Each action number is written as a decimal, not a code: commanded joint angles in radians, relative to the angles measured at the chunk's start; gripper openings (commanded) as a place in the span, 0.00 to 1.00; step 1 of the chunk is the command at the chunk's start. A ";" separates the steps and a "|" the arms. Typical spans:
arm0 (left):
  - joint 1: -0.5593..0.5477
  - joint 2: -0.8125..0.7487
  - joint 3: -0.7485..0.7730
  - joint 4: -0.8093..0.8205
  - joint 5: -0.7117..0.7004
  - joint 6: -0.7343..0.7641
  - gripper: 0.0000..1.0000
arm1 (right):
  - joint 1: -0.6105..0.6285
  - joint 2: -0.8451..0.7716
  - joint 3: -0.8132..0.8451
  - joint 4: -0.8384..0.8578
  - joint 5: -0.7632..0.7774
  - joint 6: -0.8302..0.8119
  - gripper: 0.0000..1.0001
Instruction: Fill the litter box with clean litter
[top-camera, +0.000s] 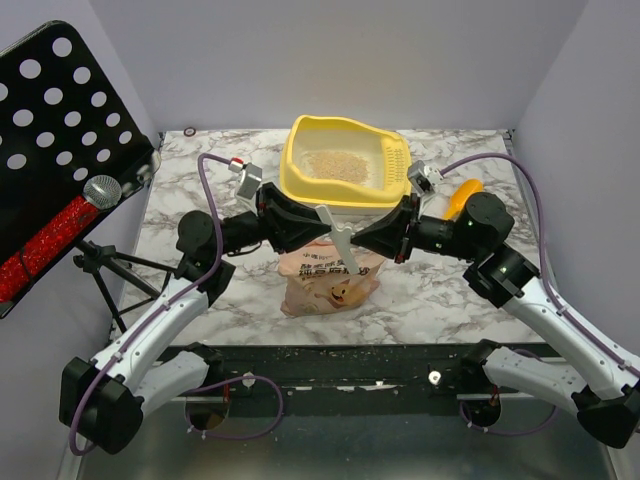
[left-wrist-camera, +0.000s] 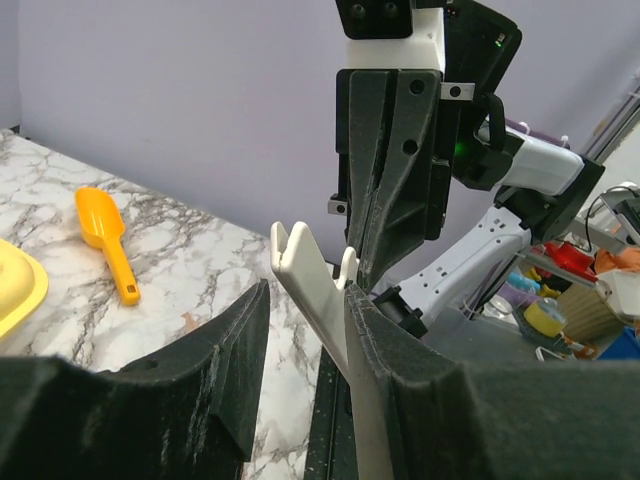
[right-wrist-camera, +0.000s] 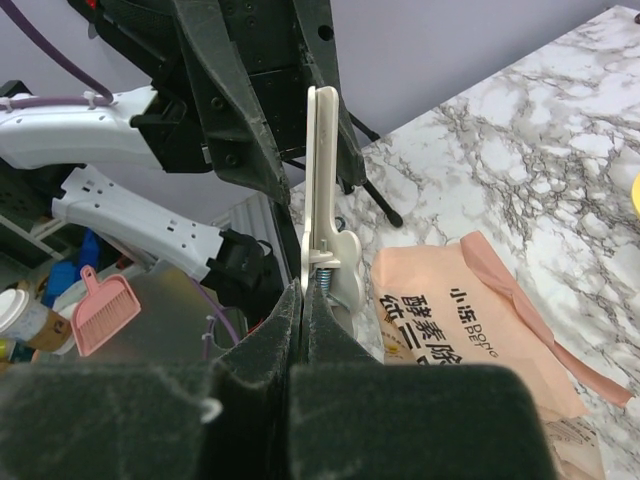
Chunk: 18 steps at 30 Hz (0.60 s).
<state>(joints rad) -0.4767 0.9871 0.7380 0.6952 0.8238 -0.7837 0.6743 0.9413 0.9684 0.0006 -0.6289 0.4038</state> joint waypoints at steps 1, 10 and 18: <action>0.015 -0.027 -0.015 0.044 0.020 0.001 0.44 | 0.021 0.010 -0.005 0.048 0.015 0.006 0.00; 0.020 -0.041 -0.012 0.012 0.015 0.027 0.06 | 0.031 0.013 0.009 0.016 0.012 -0.011 0.00; 0.020 -0.050 -0.015 0.015 0.032 0.037 0.00 | 0.031 -0.002 0.018 -0.091 0.031 -0.086 0.35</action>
<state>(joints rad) -0.4648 0.9516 0.7303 0.6907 0.8398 -0.7868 0.6979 0.9558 0.9688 -0.0154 -0.6067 0.3626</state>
